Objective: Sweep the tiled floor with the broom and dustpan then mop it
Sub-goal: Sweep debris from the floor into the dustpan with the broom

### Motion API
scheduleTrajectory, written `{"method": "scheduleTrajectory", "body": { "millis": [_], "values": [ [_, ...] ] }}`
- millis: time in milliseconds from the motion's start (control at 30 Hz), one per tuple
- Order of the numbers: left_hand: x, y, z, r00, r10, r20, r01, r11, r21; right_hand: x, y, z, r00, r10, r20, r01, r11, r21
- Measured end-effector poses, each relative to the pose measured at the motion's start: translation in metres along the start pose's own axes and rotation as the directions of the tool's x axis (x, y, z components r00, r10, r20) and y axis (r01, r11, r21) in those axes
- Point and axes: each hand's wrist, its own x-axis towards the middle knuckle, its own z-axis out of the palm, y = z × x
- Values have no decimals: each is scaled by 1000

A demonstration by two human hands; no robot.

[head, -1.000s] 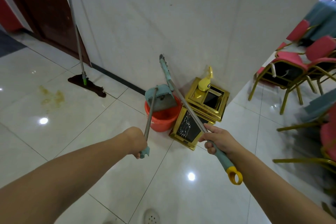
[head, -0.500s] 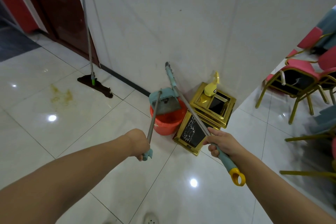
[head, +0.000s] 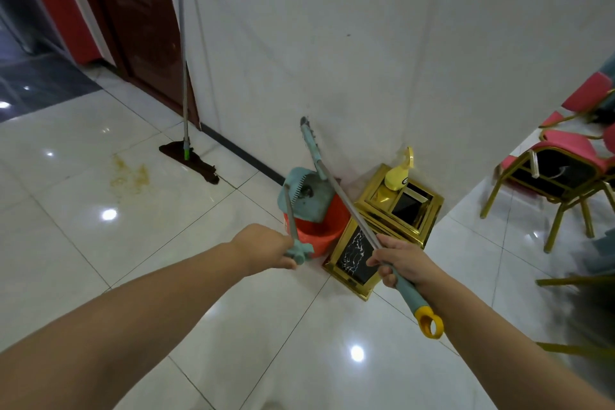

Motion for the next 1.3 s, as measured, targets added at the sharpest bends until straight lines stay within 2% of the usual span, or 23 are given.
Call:
{"method": "scheduleTrajectory", "body": {
  "millis": [167,267,367,467,633,800,933,1100,1233,1300],
  "values": [
    [-2,-8,-25,961,-264,-86,238,942,-237,0,-22,16,997,-34,67,35,999,-12],
    [-7,-18,-38,882,-449,-140,353,829,-434,4,-37,30,997,-44,60,46,999,-26],
    [-18,-26,-40,771,-613,-176,397,677,-619,10,-51,48,996,-16,83,23,996,-86],
    [-30,-33,-36,692,-704,-158,420,571,-705,17,-65,66,988,65,138,-45,988,-145],
    [-47,-44,-19,630,-775,-46,494,446,-747,39,-82,99,949,249,193,-206,954,-218],
    [-45,-56,12,646,-758,85,542,378,-751,64,-82,129,902,353,248,-306,929,-209],
    [-31,-65,40,682,-709,177,544,331,-771,88,-84,151,873,437,217,-397,894,-206],
    [-6,-71,57,765,-582,276,522,309,-795,113,-95,169,868,463,178,-427,881,-206],
    [22,-67,60,820,-450,353,496,252,-831,132,-112,164,854,488,181,-458,870,-184],
    [31,-61,61,828,-408,384,492,201,-847,138,-117,158,834,519,187,-477,849,-226]
  ]
}}
